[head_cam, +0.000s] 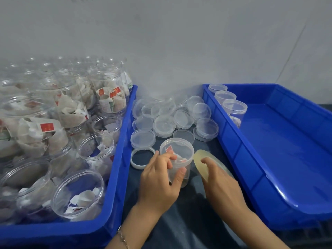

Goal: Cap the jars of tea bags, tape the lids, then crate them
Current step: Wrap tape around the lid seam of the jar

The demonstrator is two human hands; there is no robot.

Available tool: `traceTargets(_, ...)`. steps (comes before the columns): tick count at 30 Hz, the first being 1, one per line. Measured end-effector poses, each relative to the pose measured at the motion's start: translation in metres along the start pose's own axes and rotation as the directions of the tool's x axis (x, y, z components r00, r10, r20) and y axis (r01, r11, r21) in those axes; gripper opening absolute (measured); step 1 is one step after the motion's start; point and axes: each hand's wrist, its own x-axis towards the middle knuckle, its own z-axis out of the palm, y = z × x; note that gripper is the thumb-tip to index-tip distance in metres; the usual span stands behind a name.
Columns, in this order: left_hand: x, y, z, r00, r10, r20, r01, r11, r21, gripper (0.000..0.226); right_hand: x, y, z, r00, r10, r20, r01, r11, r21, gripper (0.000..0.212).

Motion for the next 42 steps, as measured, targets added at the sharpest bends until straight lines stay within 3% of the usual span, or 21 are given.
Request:
traceTargets(4,0.002,0.004,-0.004,0.997,-0.050,0.058,0.050,0.999,0.006,0.034,-0.021,-0.001,0.004,0.982,0.174,0.069,-0.186,0.955,0.230,0.052)
traceTargets(8,0.003,-0.001,-0.008,0.995,-0.073,0.061,0.076,0.996,-0.047,0.017,-0.038,0.002,-0.011,0.959,0.285,0.002,-0.267,0.895,0.358,0.057)
traceTargets(12,-0.004,-0.004,-0.012,0.990,-0.093,0.106,0.118,0.956,-0.269,0.011,-0.033,0.017,-0.017,0.965,0.253,-0.074,-0.222,0.932,0.288,0.060)
traceTargets(16,-0.013,-0.014,-0.013,0.998,-0.022,-0.066,0.018,0.998,-0.058,0.021,-0.023,0.026,-0.012,0.978,0.204,-0.040,-0.190,0.957,0.219,0.059)
traceTargets(19,-0.016,-0.017,-0.013,0.991,-0.057,-0.118,0.064,0.996,0.062,0.021,-0.010,0.027,-0.011,0.978,0.202,-0.045,-0.188,0.960,0.208,0.055)
traceTargets(23,-0.017,-0.016,-0.011,0.977,-0.190,-0.099,0.194,0.980,0.039,0.009,0.011,0.032,-0.007,0.977,0.191,-0.091,-0.183,0.979,0.094,0.053)
traceTargets(27,-0.014,-0.015,-0.013,0.935,-0.346,-0.072,0.347,0.938,-0.008,0.006,0.021,0.031,-0.006,0.985,0.139,-0.103,-0.129,0.986,0.101,0.051)
traceTargets(36,-0.007,-0.013,-0.017,0.923,-0.383,-0.027,0.383,0.924,-0.022,0.006,0.031,0.035,0.001,0.981,0.108,-0.160,-0.094,0.991,0.094,0.049)
traceTargets(42,-0.006,-0.015,-0.014,0.916,-0.399,-0.041,0.397,0.917,-0.040,0.006,0.031,0.034,0.002,0.965,0.009,-0.264,0.005,0.999,0.054,0.060)
